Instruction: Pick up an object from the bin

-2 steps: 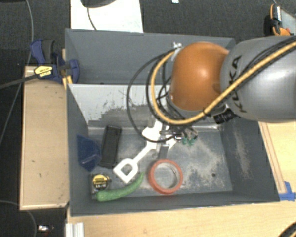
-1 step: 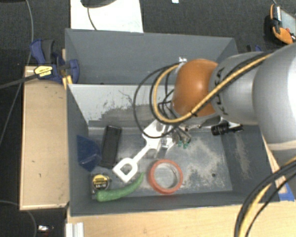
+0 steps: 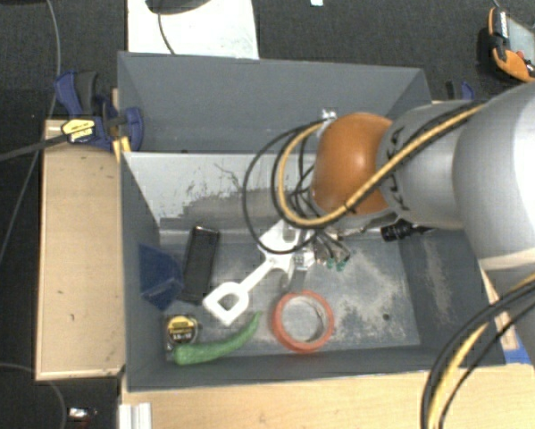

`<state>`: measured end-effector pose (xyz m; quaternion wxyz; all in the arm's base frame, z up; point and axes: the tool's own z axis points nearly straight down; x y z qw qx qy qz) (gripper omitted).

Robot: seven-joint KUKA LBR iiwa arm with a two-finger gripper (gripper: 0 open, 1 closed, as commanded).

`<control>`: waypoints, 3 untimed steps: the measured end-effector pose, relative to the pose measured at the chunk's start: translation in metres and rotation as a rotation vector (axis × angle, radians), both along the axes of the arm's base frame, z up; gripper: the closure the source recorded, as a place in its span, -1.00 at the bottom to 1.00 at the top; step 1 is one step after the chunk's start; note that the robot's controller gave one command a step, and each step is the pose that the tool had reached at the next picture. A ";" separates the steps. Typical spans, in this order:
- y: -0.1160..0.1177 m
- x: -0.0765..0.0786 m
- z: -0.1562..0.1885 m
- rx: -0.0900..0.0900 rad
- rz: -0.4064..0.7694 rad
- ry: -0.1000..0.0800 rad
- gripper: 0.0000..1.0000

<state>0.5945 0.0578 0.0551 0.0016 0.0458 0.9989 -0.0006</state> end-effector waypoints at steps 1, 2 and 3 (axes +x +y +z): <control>0.002 -0.002 0.008 0.003 -0.103 0.008 -1.00; 0.019 -0.020 0.017 0.002 -0.053 -0.010 -1.00; 0.004 -0.006 0.009 0.002 -0.096 0.009 1.00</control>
Offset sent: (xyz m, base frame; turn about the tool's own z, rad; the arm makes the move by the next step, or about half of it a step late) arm -0.0223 0.0200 0.0149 0.0471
